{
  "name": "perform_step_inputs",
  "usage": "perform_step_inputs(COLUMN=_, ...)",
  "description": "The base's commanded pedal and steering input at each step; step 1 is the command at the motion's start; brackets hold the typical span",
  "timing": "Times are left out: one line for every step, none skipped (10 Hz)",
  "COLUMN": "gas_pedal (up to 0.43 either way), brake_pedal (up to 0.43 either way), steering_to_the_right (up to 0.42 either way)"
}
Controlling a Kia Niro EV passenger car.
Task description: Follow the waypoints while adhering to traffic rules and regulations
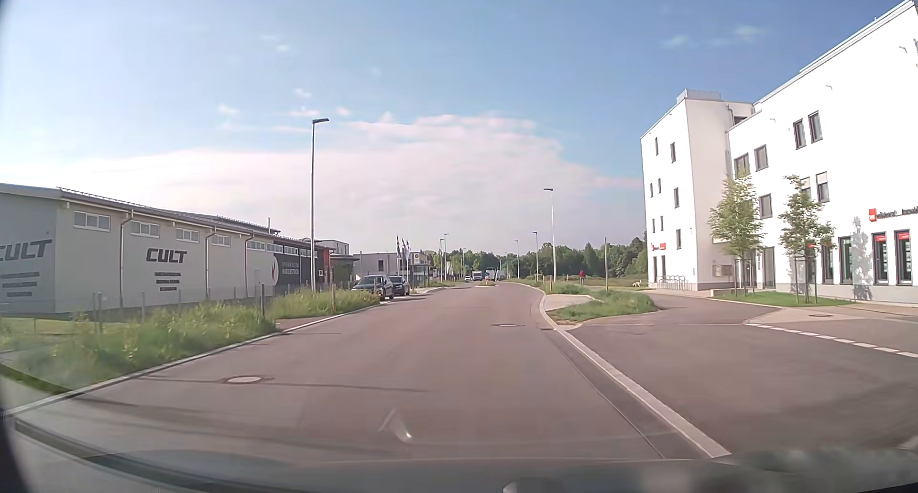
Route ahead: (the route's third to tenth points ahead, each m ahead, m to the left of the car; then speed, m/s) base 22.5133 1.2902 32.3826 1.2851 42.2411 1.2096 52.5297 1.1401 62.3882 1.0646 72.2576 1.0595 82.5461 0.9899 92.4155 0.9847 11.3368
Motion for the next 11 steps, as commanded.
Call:
perform_step_inputs(gas_pedal=0.0, brake_pedal=0.0, steering_to_the_right=0.003)
perform_step_inputs(gas_pedal=0.0, brake_pedal=0.0, steering_to_the_right=0.003)
perform_step_inputs(gas_pedal=0.0, brake_pedal=0.0, steering_to_the_right=0.004)
perform_step_inputs(gas_pedal=0.0, brake_pedal=0.0, steering_to_the_right=0.006)
perform_step_inputs(gas_pedal=0.0, brake_pedal=0.0, steering_to_the_right=0.006)
perform_step_inputs(gas_pedal=0.0, brake_pedal=0.0, steering_to_the_right=0.007)
perform_step_inputs(gas_pedal=0.0, brake_pedal=0.0, steering_to_the_right=0.007)
perform_step_inputs(gas_pedal=0.0, brake_pedal=0.0, steering_to_the_right=0.007)
perform_step_inputs(gas_pedal=0.0, brake_pedal=0.0, steering_to_the_right=0.008)
perform_step_inputs(gas_pedal=0.0, brake_pedal=0.0, steering_to_the_right=0.009)
perform_step_inputs(gas_pedal=0.0, brake_pedal=0.0, steering_to_the_right=0.011)
